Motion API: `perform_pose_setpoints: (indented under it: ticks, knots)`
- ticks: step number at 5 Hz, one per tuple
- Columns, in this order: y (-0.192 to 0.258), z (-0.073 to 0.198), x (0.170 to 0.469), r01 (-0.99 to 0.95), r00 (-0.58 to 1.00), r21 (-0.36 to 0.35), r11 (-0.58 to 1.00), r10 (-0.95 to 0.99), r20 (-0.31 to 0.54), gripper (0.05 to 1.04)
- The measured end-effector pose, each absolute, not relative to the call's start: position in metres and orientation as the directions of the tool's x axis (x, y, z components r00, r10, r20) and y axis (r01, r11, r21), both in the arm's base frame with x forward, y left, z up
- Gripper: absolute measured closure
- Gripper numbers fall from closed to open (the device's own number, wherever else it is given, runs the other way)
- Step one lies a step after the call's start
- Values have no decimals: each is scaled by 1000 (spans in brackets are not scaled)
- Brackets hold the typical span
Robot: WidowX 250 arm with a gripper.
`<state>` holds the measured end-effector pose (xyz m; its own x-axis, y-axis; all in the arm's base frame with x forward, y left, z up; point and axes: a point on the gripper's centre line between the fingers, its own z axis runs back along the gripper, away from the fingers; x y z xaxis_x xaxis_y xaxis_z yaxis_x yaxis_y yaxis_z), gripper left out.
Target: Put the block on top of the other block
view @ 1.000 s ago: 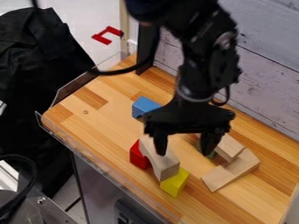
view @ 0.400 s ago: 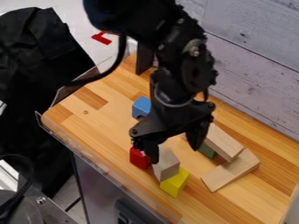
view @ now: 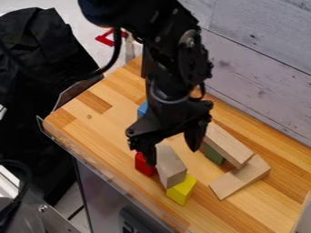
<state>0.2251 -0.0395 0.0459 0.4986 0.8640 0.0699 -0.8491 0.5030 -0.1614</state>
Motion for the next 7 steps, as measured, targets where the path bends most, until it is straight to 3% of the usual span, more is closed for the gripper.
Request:
perform_pose_setpoints:
  ticks: [6, 7]
  knots:
    - [-42, 16, 224, -860, 481, -184, 476, 877, 21, 83]
    - [-39, 12, 224, -868, 469, -178, 464, 883, 17, 134]
